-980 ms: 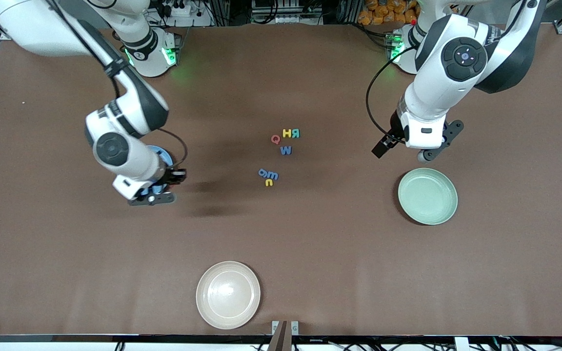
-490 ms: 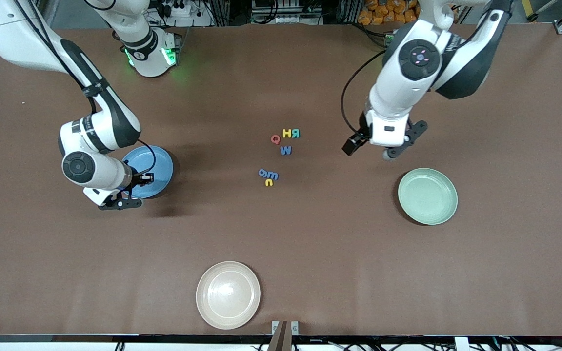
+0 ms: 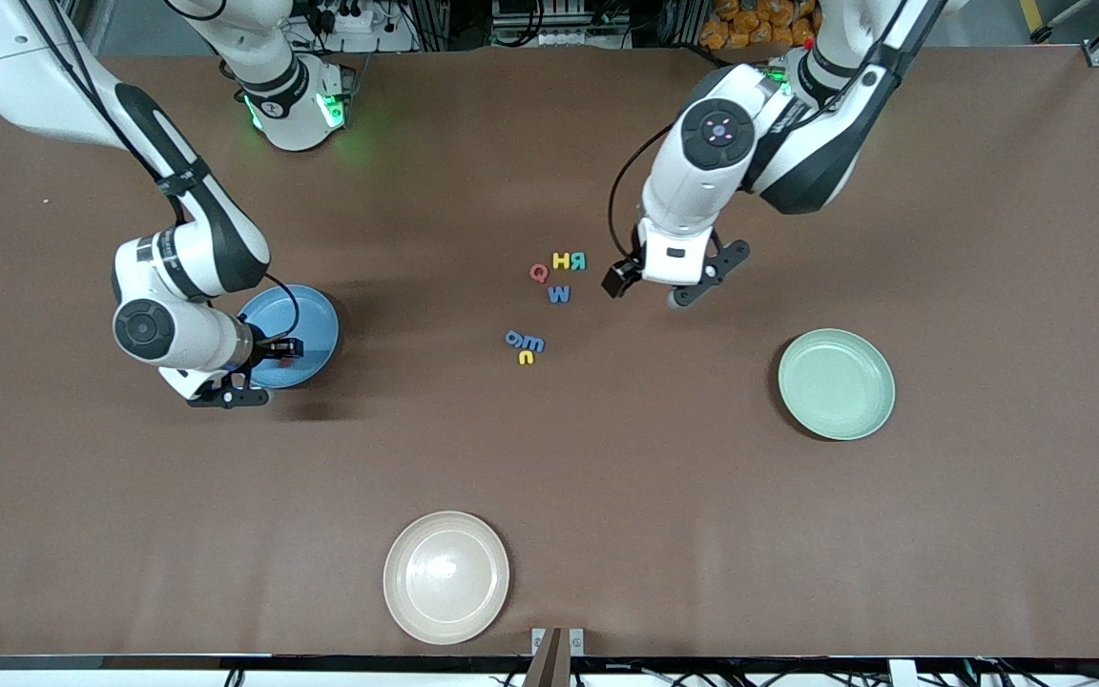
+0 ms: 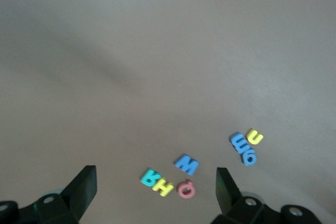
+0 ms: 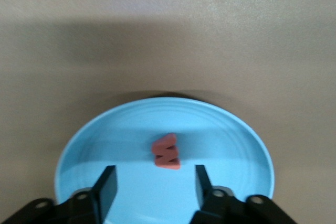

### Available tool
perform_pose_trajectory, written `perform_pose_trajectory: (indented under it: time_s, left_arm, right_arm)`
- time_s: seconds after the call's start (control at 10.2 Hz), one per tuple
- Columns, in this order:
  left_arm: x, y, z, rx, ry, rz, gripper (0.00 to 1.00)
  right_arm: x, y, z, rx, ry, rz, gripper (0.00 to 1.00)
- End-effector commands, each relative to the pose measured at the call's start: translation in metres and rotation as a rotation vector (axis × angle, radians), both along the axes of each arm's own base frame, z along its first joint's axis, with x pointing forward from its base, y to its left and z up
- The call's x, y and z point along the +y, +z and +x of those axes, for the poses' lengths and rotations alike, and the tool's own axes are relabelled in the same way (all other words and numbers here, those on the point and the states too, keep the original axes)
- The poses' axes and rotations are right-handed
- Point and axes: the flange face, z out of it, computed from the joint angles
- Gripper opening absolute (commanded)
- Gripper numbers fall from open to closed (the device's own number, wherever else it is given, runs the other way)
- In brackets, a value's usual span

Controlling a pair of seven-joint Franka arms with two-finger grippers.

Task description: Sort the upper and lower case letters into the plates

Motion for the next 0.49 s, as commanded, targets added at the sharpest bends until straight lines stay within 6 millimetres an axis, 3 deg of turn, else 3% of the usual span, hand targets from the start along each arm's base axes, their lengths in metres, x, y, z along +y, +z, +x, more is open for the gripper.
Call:
perform_pose_trajectory:
  time_s: [0.0,0.2,0.39]
  left_arm:
    - [-0.023,-0.025,-0.003,-0.007,0.018,-0.005,1.0]
    - [-0.044,-0.052,-0.015,-0.009,0.05,0.01,1.0]
    - [-0.06,-0.066,-0.016,-0.013,0.134,0.015,1.0]
  right_arm:
    - [0.033,0.05,0.026,0.015,0.015,-0.002,1.0]
    - [0.049,0.073,0.04,0.007,-0.014,0.04,1.0]
    - [0.071,0.08,0.046,0.007,-0.077,0.088,1.0]
